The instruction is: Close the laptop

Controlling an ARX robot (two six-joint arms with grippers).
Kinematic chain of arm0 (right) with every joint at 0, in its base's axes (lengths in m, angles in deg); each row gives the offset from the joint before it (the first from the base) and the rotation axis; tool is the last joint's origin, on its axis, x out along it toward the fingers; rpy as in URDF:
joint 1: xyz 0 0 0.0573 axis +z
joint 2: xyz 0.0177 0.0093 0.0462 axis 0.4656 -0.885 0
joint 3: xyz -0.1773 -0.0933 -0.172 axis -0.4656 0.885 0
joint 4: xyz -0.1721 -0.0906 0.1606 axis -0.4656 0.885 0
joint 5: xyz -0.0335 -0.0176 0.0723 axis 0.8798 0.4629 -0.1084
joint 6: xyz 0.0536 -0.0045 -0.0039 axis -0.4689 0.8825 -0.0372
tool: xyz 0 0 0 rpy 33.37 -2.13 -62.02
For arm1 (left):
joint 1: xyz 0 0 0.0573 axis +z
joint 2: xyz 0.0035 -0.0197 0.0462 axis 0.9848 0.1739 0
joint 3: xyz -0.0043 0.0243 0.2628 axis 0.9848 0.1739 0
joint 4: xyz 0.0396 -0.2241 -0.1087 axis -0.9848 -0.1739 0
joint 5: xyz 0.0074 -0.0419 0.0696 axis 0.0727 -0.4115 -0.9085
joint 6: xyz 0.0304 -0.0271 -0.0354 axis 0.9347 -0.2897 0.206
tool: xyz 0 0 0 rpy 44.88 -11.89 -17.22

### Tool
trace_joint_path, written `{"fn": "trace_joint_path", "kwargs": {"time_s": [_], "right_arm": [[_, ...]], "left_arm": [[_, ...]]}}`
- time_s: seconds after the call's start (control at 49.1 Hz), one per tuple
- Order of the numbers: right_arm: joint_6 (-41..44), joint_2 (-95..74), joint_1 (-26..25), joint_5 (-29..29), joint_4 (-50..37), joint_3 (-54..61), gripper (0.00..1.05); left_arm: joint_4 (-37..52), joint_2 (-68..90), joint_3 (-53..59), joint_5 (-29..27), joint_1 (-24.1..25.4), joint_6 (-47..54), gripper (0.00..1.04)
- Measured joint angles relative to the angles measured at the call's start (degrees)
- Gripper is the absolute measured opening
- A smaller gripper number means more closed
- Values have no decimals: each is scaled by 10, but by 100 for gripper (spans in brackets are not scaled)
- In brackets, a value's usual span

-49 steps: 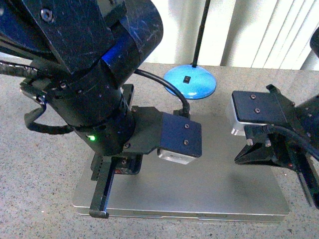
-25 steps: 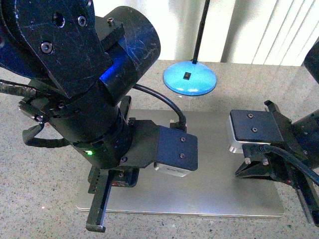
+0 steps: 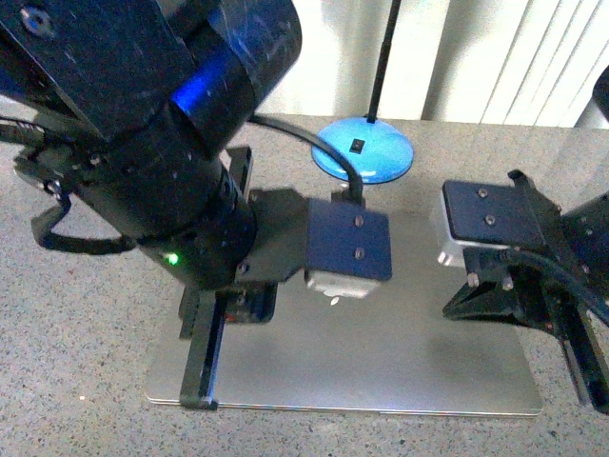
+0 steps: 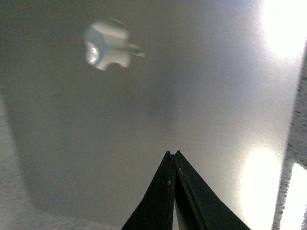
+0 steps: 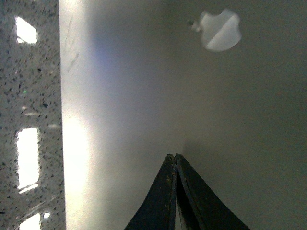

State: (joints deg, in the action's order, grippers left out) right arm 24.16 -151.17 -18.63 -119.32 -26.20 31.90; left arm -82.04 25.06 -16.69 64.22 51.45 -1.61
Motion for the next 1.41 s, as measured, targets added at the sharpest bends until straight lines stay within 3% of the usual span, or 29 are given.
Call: {"fn": "trace_joint_path", "kwargs": {"time_s": [0.244, 0.448, 0.591, 0.815, 0.998, 1.161, 1.263, 1.365, 1.406], "right_arm": [[-53, 87, -5, -51, -82, 8, 3], [-139, 193, -16, -68, -193, 36, 3], [-229, 261, -27, 11, -319, 80, 3], [-328, 327, -58, 105, -408, 143, 3], [-422, 425, -102, 138, -419, 188, 3], [-454, 517, -170, 122, -369, 203, 3], [-577, 554, -177, 218, -417, 238, 3], [-674, 593, -172, 240, -419, 283, 3], [-695, 610, -164, 248, -419, 301, 3]], "left_arm": [[104, -84, 33, 19, 27, -54, 4], [186, -196, 83, 59, 90, -158, 4], [227, -315, 136, 85, 160, -266, 4], [230, -439, 212, 99, 241, -343, 4], [224, -528, 275, 124, 295, -397, 4], [206, -582, 297, 162, 335, -419, 4], [200, -591, 298, 174, 356, -427, 4], [196, -594, 299, 172, 369, -429, 4], [231, -599, 313, 137, 364, -453, 4]]}}
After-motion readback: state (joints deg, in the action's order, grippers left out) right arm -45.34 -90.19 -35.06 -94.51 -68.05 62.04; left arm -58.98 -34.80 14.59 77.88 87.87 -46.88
